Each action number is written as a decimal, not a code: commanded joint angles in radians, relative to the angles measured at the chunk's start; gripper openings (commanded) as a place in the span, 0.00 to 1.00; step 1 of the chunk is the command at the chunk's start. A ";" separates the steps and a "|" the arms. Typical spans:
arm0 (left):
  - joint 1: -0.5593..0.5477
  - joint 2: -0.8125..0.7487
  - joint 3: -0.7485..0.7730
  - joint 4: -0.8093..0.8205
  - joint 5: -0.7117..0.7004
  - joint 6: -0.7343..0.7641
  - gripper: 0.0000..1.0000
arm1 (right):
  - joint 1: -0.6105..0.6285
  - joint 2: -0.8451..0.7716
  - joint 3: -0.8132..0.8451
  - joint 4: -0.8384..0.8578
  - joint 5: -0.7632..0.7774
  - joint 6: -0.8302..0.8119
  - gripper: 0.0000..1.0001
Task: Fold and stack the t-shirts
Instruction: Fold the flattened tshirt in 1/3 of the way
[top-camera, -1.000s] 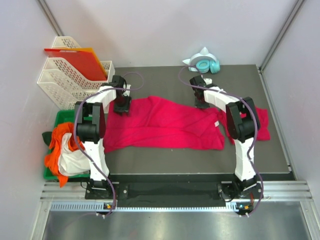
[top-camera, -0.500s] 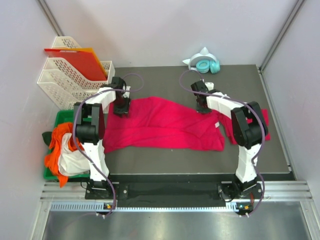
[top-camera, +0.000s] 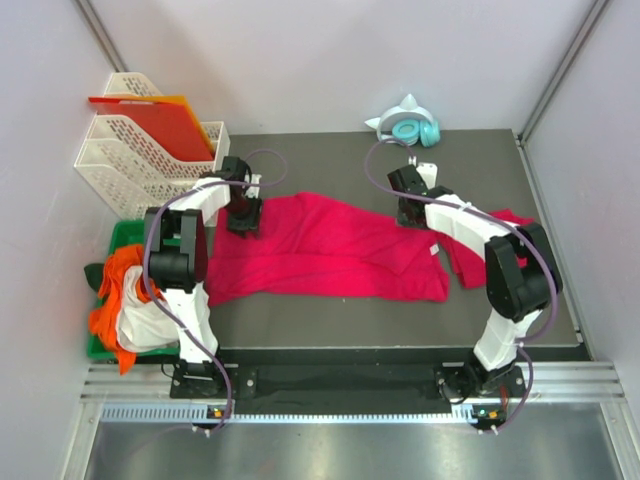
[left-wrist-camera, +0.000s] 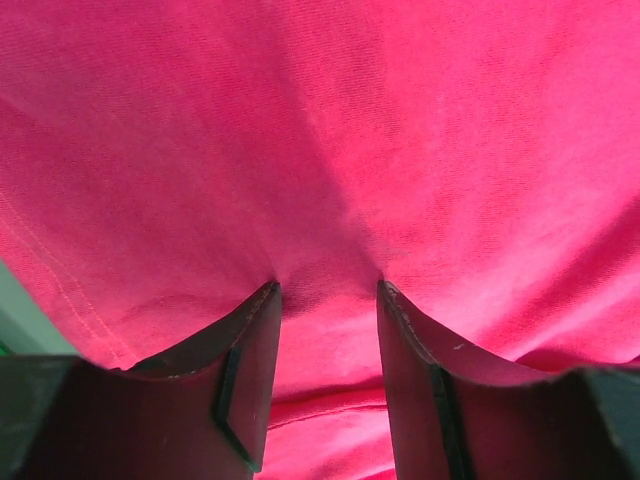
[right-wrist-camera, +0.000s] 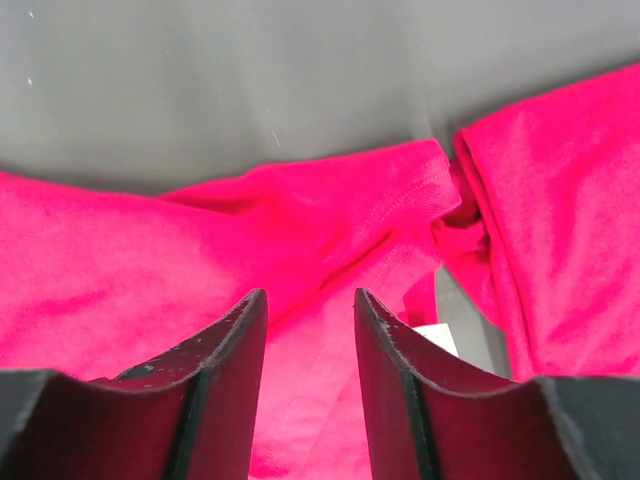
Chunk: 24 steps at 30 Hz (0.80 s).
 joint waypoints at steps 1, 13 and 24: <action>0.002 -0.043 -0.012 0.002 0.036 -0.012 0.47 | 0.009 0.012 0.070 0.011 0.037 -0.009 0.43; 0.002 -0.108 -0.040 0.000 0.028 0.008 0.46 | 0.223 -0.128 -0.129 -0.014 0.023 0.101 0.15; 0.002 -0.201 -0.048 -0.022 0.102 0.011 0.45 | 0.372 -0.149 -0.227 -0.080 0.121 0.333 0.32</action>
